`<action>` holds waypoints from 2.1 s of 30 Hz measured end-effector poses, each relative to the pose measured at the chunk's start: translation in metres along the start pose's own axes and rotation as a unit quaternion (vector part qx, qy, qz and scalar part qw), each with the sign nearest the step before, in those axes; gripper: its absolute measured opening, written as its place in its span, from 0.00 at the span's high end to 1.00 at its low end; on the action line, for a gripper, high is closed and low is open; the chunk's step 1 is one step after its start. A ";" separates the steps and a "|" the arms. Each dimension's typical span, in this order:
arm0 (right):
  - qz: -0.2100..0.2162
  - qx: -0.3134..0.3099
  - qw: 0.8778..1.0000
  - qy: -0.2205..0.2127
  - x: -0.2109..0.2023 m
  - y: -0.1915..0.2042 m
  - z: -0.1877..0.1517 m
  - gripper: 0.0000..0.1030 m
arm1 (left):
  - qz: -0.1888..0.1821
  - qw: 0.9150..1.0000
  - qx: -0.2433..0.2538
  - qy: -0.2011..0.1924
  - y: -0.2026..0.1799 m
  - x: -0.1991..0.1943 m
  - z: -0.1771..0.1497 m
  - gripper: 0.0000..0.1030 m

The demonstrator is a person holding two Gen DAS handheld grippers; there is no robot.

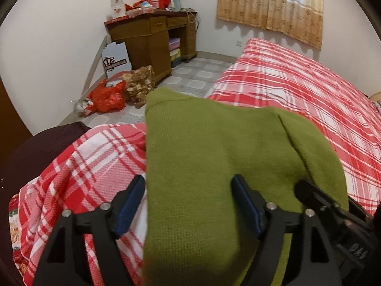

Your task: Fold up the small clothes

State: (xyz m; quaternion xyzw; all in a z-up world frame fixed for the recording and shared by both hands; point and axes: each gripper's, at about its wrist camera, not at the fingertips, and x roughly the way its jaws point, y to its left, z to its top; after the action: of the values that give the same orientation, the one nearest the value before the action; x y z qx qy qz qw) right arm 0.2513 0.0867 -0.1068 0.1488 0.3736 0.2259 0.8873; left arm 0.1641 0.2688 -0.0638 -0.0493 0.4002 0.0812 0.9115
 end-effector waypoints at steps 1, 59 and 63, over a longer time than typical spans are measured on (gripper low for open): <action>-0.004 0.001 1.000 -0.002 -0.005 -0.001 0.000 0.43 | 0.005 1.000 0.005 -0.002 -0.001 -0.003 -0.001 0.22; -0.138 -0.115 0.967 -0.180 -0.255 0.117 -0.078 0.28 | 0.048 0.979 0.035 -0.195 -0.021 -0.223 -0.072 0.00; -0.133 -0.116 0.964 -0.200 -0.271 0.125 -0.080 0.28 | 0.046 0.977 0.035 -0.207 -0.022 -0.237 -0.073 0.00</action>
State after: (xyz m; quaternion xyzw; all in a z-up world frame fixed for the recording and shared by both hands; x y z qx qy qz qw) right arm -0.0109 0.0624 0.0553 0.0356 0.1759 0.1130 0.9773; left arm -0.0426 0.2101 0.0625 0.0186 0.2073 0.1173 0.9711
